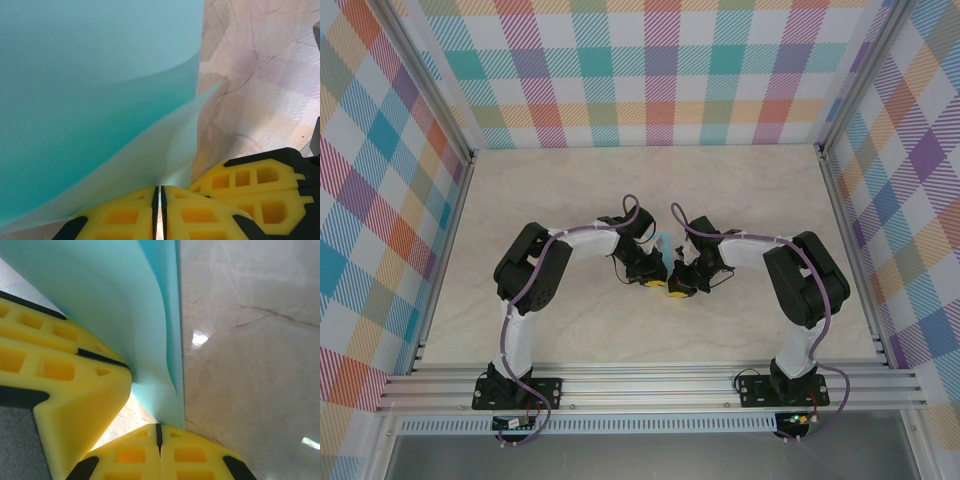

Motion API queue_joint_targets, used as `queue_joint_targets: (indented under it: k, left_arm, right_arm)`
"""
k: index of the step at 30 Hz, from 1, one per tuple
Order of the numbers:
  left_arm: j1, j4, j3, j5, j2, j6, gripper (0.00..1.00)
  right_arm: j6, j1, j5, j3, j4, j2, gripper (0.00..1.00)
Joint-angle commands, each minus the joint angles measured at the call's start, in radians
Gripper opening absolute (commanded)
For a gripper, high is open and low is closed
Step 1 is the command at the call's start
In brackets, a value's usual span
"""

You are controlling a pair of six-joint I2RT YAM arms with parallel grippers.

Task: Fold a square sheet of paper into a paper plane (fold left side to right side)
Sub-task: Third fold the triangle at the center of the table.

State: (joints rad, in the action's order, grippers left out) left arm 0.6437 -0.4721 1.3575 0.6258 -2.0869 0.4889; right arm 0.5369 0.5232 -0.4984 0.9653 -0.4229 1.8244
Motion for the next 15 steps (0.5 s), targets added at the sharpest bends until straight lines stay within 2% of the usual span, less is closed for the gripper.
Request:
queue_joint_targets:
  k: [1,15]
  left_arm:
    - [-0.015,-0.034,0.025,-0.111,-0.042,-0.027,0.12]
    - [-0.107,-0.117,0.107,-0.224,-0.084,-0.148,0.16]
  right_arm:
    - [-0.017,-0.005,0.154,-0.043,-0.097,0.047,0.0]
    - [-0.023,-0.005,0.164,-0.05,-0.106,0.042,0.0]
